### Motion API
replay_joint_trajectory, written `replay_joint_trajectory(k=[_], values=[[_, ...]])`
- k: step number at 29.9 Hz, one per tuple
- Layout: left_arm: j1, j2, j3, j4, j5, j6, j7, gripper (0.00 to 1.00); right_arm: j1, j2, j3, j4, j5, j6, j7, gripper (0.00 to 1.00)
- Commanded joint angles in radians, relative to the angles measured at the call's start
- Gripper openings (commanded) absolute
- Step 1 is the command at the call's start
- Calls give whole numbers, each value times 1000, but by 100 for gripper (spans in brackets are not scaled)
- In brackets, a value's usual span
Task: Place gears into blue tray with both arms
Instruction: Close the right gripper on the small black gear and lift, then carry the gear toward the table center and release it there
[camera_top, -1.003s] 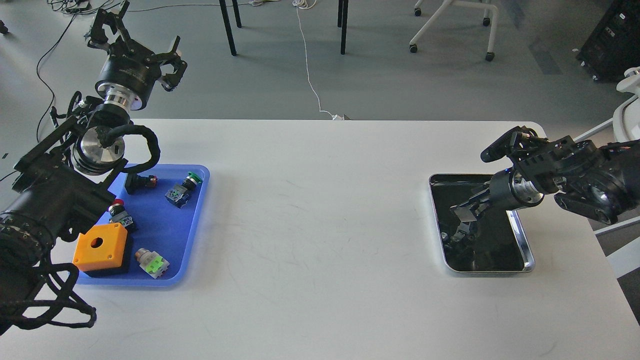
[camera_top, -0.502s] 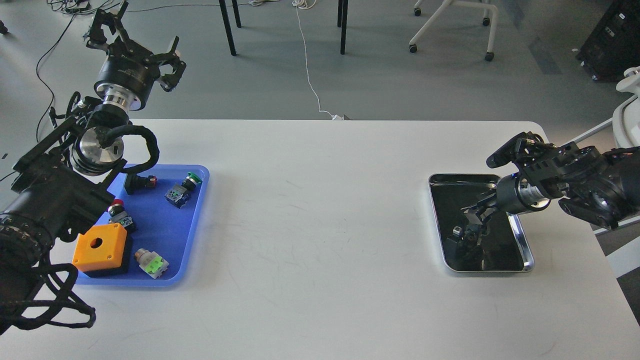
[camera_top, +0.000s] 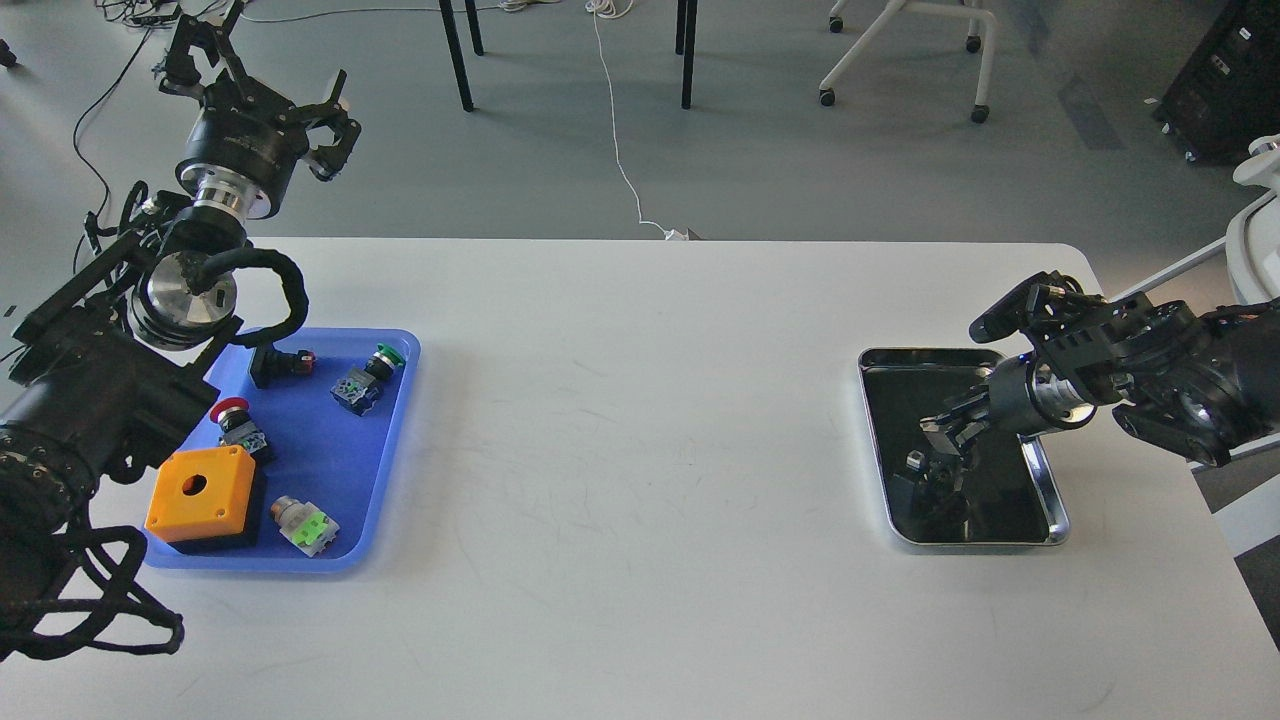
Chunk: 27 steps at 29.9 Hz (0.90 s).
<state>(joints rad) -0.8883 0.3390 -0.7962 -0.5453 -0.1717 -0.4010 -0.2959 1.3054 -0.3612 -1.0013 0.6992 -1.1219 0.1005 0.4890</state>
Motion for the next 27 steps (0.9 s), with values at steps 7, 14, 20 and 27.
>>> replay_joint_trajectory(k=[7, 14, 20, 27], values=[[0, 3, 0, 1, 0, 1, 0, 98, 3, -2, 0, 3, 1, -2, 0, 24], [-1, 8, 0, -1, 0, -1, 1, 98, 66, -15, 3, 46, 5, -12, 0, 24], [-1, 5, 0, -1, 0, -1, 1, 98, 262, -19, 72, 281, 13, 1, 0, 24], [-4, 6, 2, -1, 0, 1, 4, 98, 302, 126, 154, 292, 82, -22, 0, 24]])
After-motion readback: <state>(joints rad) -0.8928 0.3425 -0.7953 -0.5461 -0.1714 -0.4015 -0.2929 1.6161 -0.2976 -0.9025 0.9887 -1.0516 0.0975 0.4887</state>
